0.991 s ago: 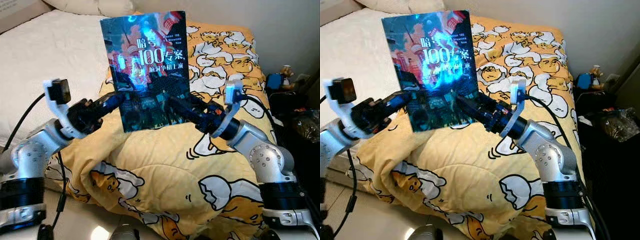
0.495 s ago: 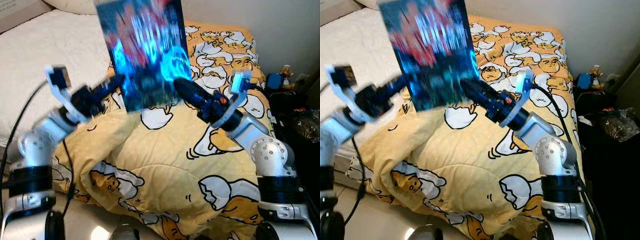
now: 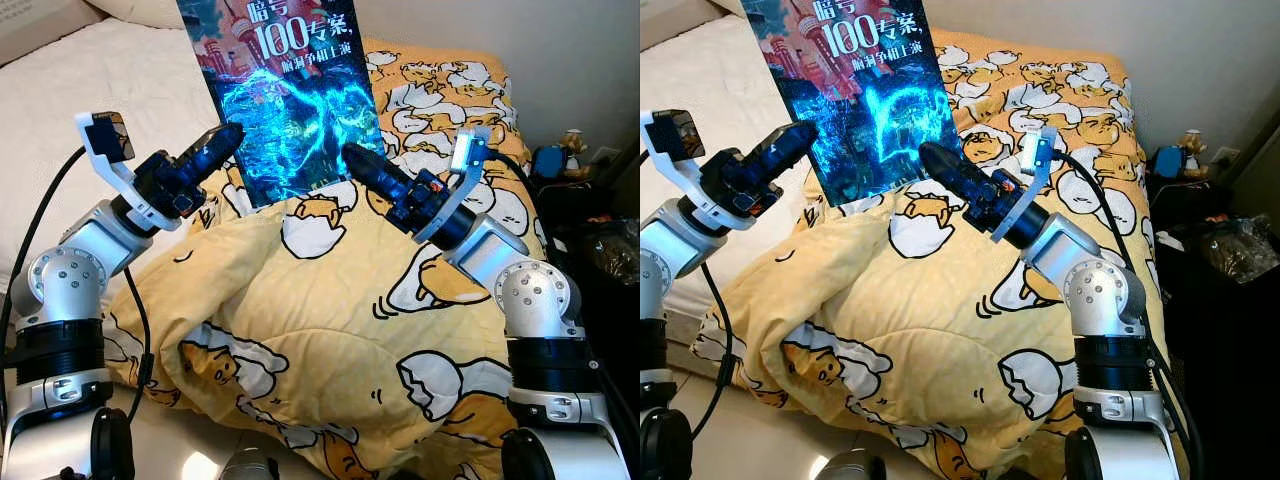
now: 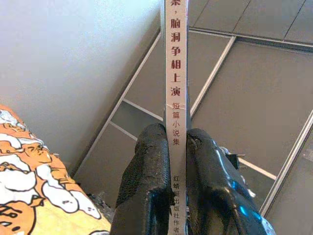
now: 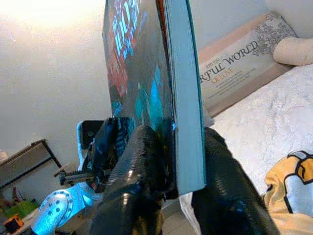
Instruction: Clean up the room
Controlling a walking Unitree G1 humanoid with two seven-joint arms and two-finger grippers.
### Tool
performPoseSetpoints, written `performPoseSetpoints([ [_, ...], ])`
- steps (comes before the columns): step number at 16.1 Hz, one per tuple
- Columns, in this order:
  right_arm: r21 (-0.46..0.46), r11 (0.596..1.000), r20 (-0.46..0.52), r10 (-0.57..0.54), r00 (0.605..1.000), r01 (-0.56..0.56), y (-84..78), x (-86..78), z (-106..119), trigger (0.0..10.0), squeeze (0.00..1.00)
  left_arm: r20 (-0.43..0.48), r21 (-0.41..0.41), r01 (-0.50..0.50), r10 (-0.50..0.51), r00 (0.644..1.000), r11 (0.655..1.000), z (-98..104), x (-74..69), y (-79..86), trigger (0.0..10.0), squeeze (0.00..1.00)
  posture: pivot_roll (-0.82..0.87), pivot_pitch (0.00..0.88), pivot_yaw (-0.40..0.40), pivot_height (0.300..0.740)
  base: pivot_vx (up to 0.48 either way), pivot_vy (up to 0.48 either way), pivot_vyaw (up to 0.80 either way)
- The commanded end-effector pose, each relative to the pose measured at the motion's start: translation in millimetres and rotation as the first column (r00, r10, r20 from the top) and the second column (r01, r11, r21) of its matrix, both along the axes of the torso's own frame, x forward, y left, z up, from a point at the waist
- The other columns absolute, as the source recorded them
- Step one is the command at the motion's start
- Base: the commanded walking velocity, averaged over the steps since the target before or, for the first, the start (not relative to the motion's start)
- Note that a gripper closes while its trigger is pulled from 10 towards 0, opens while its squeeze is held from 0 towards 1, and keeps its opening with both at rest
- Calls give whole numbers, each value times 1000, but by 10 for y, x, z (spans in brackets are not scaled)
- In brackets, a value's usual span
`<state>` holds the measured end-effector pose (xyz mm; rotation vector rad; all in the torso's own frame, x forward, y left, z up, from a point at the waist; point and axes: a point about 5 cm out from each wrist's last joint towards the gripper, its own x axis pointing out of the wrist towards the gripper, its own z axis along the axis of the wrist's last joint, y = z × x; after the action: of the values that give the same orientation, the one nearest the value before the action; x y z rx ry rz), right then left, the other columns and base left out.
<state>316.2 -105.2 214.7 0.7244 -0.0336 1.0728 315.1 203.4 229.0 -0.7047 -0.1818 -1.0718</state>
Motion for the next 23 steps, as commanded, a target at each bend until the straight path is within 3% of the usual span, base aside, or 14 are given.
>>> performPoseSetpoints([
  [1,25,1000,29,-5,1000,5,-5,6,121,0,0,6,6,14,-14,1000,1000,17,-2,-29,0,0,60,0,-34,740,0,0,0],
  [8,5,1000,44,-7,999,7,17,-16,110,0,0,-24,49,-50,51,998,998,-108,58,-6,0,0,61,0,-37,740,0,0,0],
  [9,-18,1000,56,-20,998,21,21,-15,105,0,0,-27,61,-69,71,997,996,-122,73,-3,0,0,61,0,-37,740,0,0,0],
  [11,-191,972,182,-100,978,135,78,1,96,0,0,-21,108,-195,198,980,975,-175,160,5,0,0,63,0,-36,740,0,0,0],
  [12,-228,959,221,-120,968,171,100,5,105,0,0,-14,120,-220,223,975,968,-187,175,0,0,0,61,0,-34,740,0,0,0],
  [14,-450,838,501,-50,864,309,302,-59,102,0,0,6,218,-290,296,955,932,-325,228,-125,0,0,60,0,-32,740,0,0,0],
  [15,-521,774,586,19,810,359,397,-91,51,0,0,11,236,-299,306,952,925,-363,245,-204,0,0,61,0,-32,740,0,0,0],
  [16,-531,728,645,14,764,434,462,-84,27,0,0,11,237,-324,331,943,916,-382,278,-269,0,0,61,0,-31,740,0,0,0],
  [18,-495,695,710,-23,704,521,506,-73,46,0,0,9,237,-365,373,928,901,-404,323,-311,0,0,62,0,-31,740,0,0,0],
  [20,-415,648,811,-55,583,639,534,-81,120,0,0,-3,233,-421,433,901,877,-450,380,-343,0,0,61,0,-26,740,0,0,0],
  [23,-394,605,857,-30,514,692,543,-75,98,0,0,-5,237,-427,440,898,873,-489,384,-368,0,0,58,0,-17,740,0,0,0],
])
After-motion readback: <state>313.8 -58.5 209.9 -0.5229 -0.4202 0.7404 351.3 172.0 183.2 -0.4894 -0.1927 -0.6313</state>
